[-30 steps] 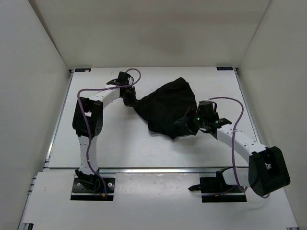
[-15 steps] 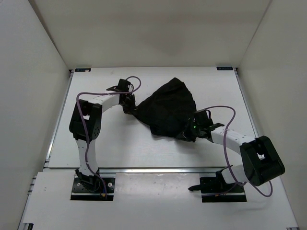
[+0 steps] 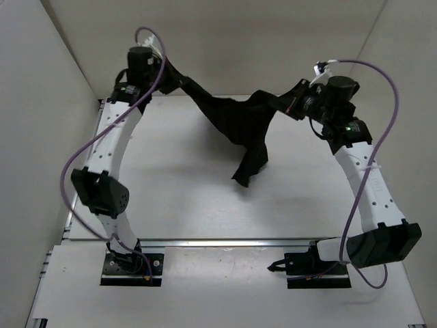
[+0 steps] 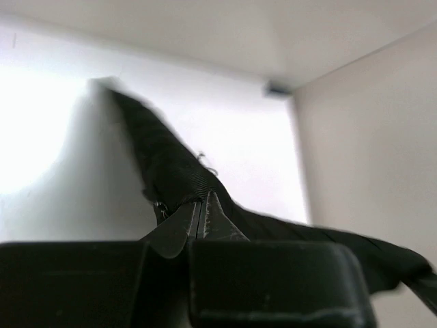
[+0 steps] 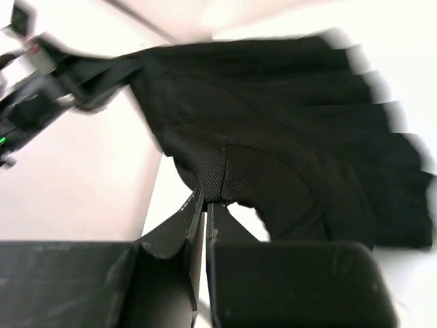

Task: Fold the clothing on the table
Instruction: Flatten the skirt out

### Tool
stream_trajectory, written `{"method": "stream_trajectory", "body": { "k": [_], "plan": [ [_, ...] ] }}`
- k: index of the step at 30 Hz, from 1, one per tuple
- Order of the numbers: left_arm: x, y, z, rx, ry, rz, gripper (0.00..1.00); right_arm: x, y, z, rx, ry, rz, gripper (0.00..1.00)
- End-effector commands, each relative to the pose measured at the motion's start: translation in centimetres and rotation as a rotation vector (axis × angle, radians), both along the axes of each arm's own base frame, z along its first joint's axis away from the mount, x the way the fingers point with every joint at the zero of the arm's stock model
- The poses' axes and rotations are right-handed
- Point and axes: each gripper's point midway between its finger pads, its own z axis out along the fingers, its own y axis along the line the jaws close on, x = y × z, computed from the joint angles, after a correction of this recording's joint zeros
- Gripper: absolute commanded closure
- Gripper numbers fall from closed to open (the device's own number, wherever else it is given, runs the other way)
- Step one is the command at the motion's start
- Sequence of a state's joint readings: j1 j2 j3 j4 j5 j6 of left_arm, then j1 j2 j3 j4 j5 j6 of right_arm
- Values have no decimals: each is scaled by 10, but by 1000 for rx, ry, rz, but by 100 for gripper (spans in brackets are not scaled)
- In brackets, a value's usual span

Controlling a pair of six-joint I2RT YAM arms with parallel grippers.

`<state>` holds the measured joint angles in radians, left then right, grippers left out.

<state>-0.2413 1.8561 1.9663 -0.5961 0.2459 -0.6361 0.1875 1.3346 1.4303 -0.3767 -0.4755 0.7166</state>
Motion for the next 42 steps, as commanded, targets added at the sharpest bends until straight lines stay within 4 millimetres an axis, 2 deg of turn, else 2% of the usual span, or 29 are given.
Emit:
{"method": "stream_trajectory", "body": {
  "k": [1, 2, 3, 5, 9, 11, 12, 16, 18, 19, 21, 22, 24, 25, 26, 27, 28, 29, 30, 31, 32, 33, 35, 36, 38, 39, 40, 41, 42],
  "plan": [
    [-47, 18, 131, -119, -236, 44, 100, -20, -13, 52, -67, -173, 18, 100],
    [-60, 24, 146, -131, -272, 53, 100, -25, -17, 65, -70, -207, 14, 100],
    [-63, 25, 140, -140, -256, 52, 100, -30, -17, 71, -67, -221, 18, 100],
    [-90, 40, 168, -168, -325, 75, 100, -44, -18, 90, -71, -270, 27, 100],
    [-126, 53, 187, -162, -377, 93, 100, -71, -25, 114, -35, -316, 38, 100],
    [-133, 53, 180, -149, -365, 91, 100, -74, -27, 104, -7, -284, 67, 100],
    [-132, 52, 170, -151, -344, 89, 100, -72, -29, 99, 6, -263, 71, 99],
    [-119, 58, 147, -173, -277, 107, 100, -57, -30, 84, 61, -189, 125, 100],
    [-98, 53, 139, -177, -244, 98, 100, -33, -30, 78, 79, -163, 138, 100],
    [-95, 50, 142, -188, -244, 81, 100, -28, -30, 78, 88, -157, 146, 100],
    [-65, 43, 131, -212, -214, 64, 100, 1, -28, 79, 94, -150, 159, 100],
    [-51, 43, 136, -224, -226, 62, 100, 18, -28, 79, 93, -146, 162, 100],
    [-32, 38, 144, -250, -221, 45, 100, 35, -27, 97, 93, -175, 171, 100],
    [-24, 39, 162, -260, -262, 36, 100, 41, -27, 103, 94, -179, 169, 100],
    [-17, 41, 167, -286, -264, 35, 100, 53, -27, 113, 94, -191, 176, 100],
    [-13, 40, 182, -314, -296, 16, 100, 64, -38, 127, 93, -212, 154, 100],
    [-11, 41, 196, -333, -329, 13, 100, 75, -37, 124, 96, -201, 163, 100],
    [-10, 43, 202, -352, -342, 6, 100, 73, -43, 141, 105, -220, 158, 100],
    [-11, 44, 207, -376, -342, -3, 100, 76, -46, 145, 116, -220, 154, 100],
    [-10, 45, 202, -382, -334, -1, 100, 77, -47, 139, 117, -203, 160, 100],
    [-11, 44, 186, -382, -293, -7, 100, 79, -49, 132, 122, -179, 155, 99],
    [-9, 44, 175, -364, -283, -3, 100, 82, -49, 116, 123, -146, 160, 100],
    [-22, 41, 137, -348, -202, 0, 100, 78, -45, 88, 128, -83, 166, 100],
    [-23, 37, 120, -339, -179, -7, 100, 73, -43, 65, 130, -29, 173, 100],
    [-41, 30, 62, -289, -61, -6, 100, 60, -41, 7, 109, 96, 152, 100],
    [-51, 31, 30, -265, 12, 2, 100, 50, -42, -3, 108, 114, 144, 100],
    [-68, 27, -11, -225, 97, -1, 100, 36, -40, -34, 115, 181, 138, 100],
    [-76, 28, -30, -207, 137, 15, 100, 23, -40, -78, 137, 290, 124, 100],
    [-95, 29, -69, -176, 213, 40, 100, 5, -42, -110, 148, 353, 99, 100]
  ]
}}
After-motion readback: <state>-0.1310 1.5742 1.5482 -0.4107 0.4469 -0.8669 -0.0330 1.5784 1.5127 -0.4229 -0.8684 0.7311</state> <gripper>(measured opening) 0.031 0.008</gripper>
